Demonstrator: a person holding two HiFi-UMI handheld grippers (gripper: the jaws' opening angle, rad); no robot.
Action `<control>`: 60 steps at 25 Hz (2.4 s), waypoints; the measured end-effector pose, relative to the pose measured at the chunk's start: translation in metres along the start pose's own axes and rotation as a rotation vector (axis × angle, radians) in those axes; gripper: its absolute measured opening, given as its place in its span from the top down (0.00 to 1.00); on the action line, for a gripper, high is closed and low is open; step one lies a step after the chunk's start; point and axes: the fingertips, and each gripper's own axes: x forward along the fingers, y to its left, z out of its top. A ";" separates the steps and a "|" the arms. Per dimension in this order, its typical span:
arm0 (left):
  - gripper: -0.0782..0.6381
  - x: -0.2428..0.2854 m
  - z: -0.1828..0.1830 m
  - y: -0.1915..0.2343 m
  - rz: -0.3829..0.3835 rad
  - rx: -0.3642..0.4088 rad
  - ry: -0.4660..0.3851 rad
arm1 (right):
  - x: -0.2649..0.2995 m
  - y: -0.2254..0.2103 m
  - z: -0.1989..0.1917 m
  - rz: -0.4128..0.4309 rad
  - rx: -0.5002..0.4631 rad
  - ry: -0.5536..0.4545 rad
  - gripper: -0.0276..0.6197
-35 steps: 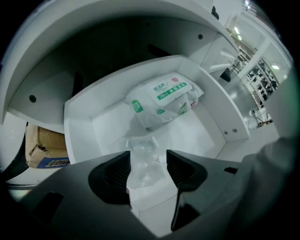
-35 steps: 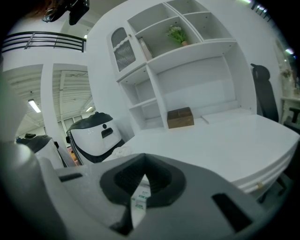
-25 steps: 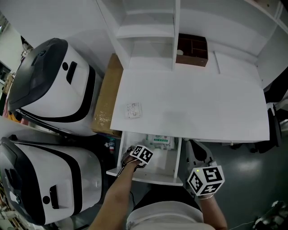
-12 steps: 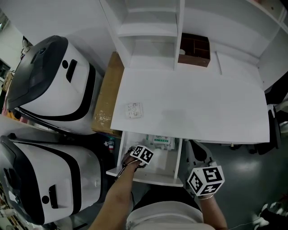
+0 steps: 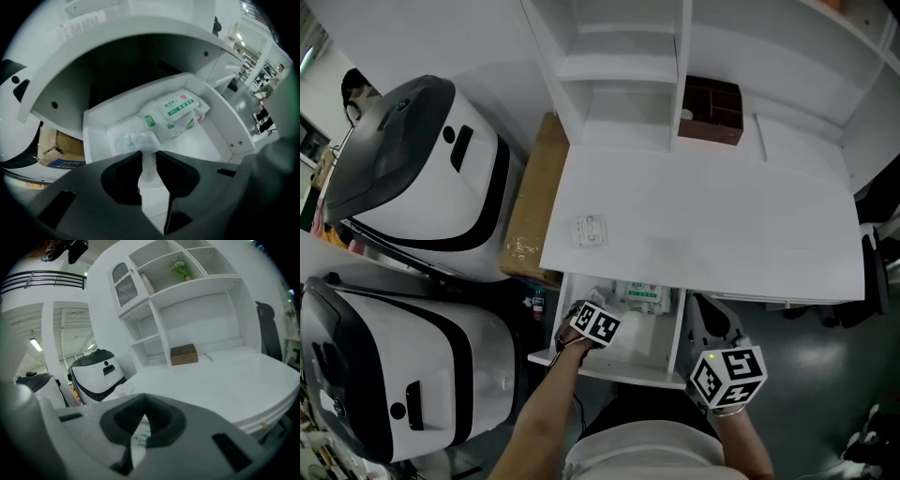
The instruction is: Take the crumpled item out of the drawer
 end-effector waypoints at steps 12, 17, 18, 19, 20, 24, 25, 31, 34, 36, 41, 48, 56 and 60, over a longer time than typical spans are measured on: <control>0.77 -0.064 0.023 0.010 0.046 -0.085 -0.216 | -0.004 0.025 0.000 0.055 -0.015 -0.013 0.95; 0.77 -0.098 0.033 0.016 0.049 -0.141 -0.318 | -0.007 0.040 0.001 0.080 -0.029 -0.021 0.95; 0.78 -0.103 0.033 0.017 0.055 -0.144 -0.333 | -0.008 0.042 0.001 0.084 -0.032 -0.023 0.95; 0.77 -0.109 0.034 0.018 0.062 -0.146 -0.349 | -0.010 0.044 0.001 0.087 -0.035 -0.025 0.95; 0.78 -0.115 0.035 0.019 0.069 -0.149 -0.365 | -0.011 0.046 0.001 0.090 -0.038 -0.028 0.95; 0.77 -0.137 0.035 0.022 0.095 -0.169 -0.426 | -0.016 0.054 0.001 0.097 -0.045 -0.036 0.95; 0.77 -0.142 0.035 0.022 0.100 -0.174 -0.440 | -0.017 0.056 0.001 0.099 -0.046 -0.038 0.95; 0.78 -0.173 0.031 0.024 0.124 -0.221 -0.522 | -0.025 0.064 0.002 0.102 -0.054 -0.053 0.95; 0.78 -0.188 0.027 0.027 0.124 -0.263 -0.565 | -0.028 0.069 0.002 0.103 -0.056 -0.059 0.95; 0.78 -0.198 0.024 0.029 0.129 -0.280 -0.592 | -0.030 0.072 0.002 0.101 -0.060 -0.063 0.95; 0.78 -0.225 0.021 0.035 0.142 -0.305 -0.666 | -0.037 0.078 0.001 0.093 -0.070 -0.070 0.95; 0.78 -0.269 0.022 0.040 0.163 -0.329 -0.782 | -0.043 0.088 -0.002 0.095 -0.082 -0.072 0.95; 0.77 -0.307 0.012 0.042 0.181 -0.363 -0.879 | -0.052 0.096 -0.003 0.101 -0.093 -0.081 0.95; 0.78 -0.318 0.004 0.043 0.193 -0.375 -0.908 | -0.056 0.102 -0.005 0.107 -0.103 -0.083 0.95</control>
